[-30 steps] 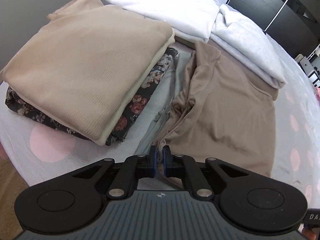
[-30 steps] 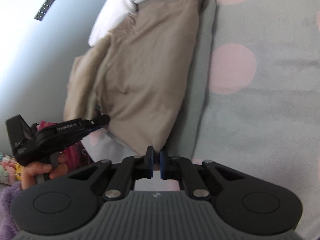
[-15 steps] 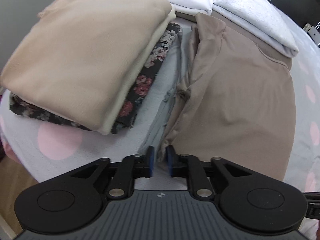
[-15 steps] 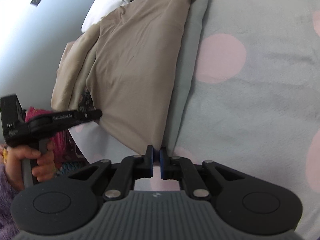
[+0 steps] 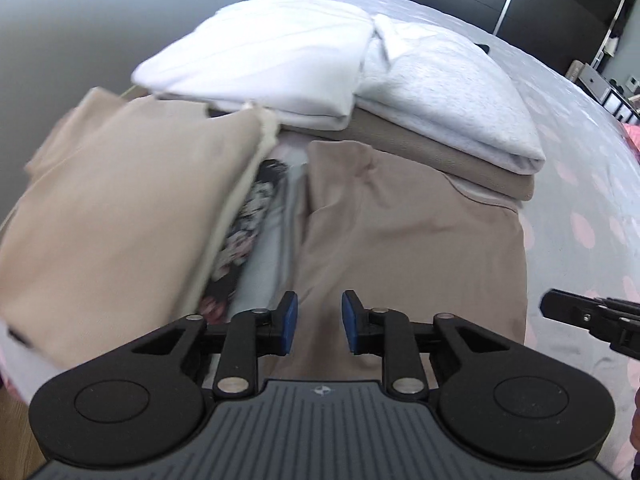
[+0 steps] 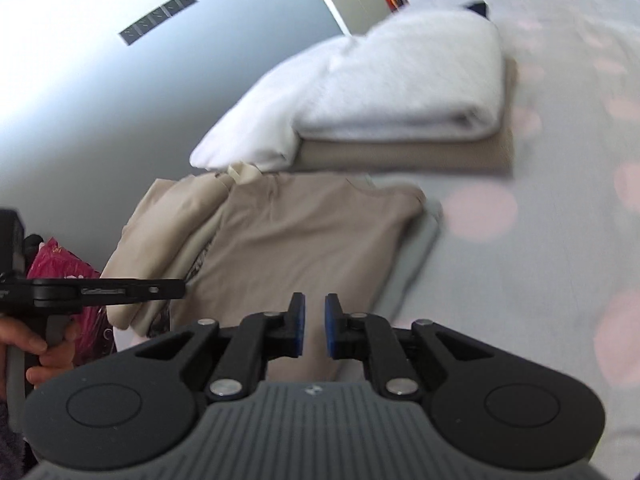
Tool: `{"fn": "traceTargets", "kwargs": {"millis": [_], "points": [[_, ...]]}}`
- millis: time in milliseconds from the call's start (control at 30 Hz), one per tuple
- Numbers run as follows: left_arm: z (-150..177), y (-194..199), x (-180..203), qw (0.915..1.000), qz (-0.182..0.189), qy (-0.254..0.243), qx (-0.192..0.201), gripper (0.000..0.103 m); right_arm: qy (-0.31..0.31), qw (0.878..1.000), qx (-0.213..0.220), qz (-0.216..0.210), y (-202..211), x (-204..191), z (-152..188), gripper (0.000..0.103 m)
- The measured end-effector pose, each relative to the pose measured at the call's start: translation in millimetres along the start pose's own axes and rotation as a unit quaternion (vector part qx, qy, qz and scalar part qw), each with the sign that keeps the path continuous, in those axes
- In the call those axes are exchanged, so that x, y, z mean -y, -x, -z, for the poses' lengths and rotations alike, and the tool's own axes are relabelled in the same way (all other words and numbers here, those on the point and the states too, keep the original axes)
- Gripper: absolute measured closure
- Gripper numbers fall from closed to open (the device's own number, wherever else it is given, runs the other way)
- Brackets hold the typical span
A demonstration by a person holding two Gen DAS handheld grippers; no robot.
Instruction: Fold clothes
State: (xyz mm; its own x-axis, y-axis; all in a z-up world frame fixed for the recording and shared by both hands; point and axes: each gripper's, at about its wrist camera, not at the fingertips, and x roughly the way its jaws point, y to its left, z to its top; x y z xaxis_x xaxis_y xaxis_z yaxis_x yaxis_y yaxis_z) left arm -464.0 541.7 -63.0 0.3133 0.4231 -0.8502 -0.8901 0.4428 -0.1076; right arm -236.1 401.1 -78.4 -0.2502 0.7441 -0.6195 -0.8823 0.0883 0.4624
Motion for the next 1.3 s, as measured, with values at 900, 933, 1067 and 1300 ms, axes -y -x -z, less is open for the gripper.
{"fn": "traceTargets", "kwargs": {"millis": [900,933,1067,1300], "points": [[-34.9,-64.6,0.0,0.9991,-0.019,-0.003,0.038,0.094,0.022,0.996,0.01,0.083,-66.7,57.6,-47.1,0.102],[-35.1,-70.1,-3.6,0.9987,-0.035,0.0,0.038,0.094,0.021,0.995,0.007,0.093,-69.1,62.2,-48.3,0.102],[-40.1,-59.8,-6.4,0.9979,-0.026,0.007,0.058,0.094,0.008,0.992,0.008,0.125,-66.0,81.8,-51.1,0.102],[-58.3,-45.8,11.7,0.9967,0.018,-0.021,0.076,0.094,0.014,0.997,0.045,0.064,-38.9,66.2,-53.8,0.1]]}}
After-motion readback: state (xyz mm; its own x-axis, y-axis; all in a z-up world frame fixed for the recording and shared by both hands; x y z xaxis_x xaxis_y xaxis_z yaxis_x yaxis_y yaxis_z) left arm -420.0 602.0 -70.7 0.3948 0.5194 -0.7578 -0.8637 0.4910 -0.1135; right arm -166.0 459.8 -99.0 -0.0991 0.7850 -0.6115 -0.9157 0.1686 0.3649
